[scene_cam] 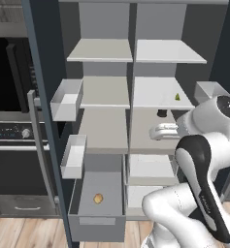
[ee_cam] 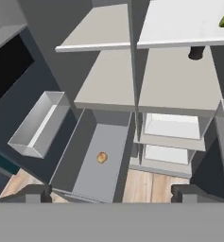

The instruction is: Take the lemon wedge and peach from the fridge shelf and place them in the freezer drawer to begin freezing them.

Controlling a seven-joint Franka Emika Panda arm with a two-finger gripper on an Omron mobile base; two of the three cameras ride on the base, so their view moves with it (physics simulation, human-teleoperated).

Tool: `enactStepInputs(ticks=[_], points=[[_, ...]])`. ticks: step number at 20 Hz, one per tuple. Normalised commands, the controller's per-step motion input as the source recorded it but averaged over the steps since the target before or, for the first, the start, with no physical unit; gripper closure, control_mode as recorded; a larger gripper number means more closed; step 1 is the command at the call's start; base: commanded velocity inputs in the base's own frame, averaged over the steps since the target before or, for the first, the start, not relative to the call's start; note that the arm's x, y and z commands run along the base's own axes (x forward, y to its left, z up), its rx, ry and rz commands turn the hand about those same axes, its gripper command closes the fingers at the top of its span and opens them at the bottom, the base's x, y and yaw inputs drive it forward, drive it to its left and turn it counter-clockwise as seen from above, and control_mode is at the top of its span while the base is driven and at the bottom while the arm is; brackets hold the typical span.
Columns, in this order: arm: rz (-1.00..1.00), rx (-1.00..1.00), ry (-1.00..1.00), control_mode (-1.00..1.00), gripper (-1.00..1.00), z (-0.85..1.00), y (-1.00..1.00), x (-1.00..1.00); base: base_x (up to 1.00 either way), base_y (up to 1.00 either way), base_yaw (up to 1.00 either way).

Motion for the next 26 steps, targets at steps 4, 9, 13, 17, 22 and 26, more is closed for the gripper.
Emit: enactStepInputs(ticks=[4, 9, 13, 17, 22, 26], points=[[-0.05, 0.00, 0.00, -1.00, -1.00, 0.00, 0.00, 0.01, 0.00, 0.00, 0.00], [0.00, 0.00, 0.00, 1.00, -1.00, 0.00, 0.00, 0.00, 0.00, -0.09, -0.32], [0.00, 0.00, 0.00, 1.00, -1.00, 0.00, 0.00, 0.00, -0.06, -0.46, -0.33], [0.00, 0.00, 0.00, 1.00, -1.00, 0.00, 0.00, 0.00, 0.07, -0.25, -0.19], [0.00, 0.00, 0.00, 1.00, -1.00, 0.00, 0.00, 0.00, 0.13, -0.39, -0.16], [0.00, 0.00, 0.00, 1.00, -1.00, 0.00, 0.00, 0.00, -0.04, -0.68, -0.18]])
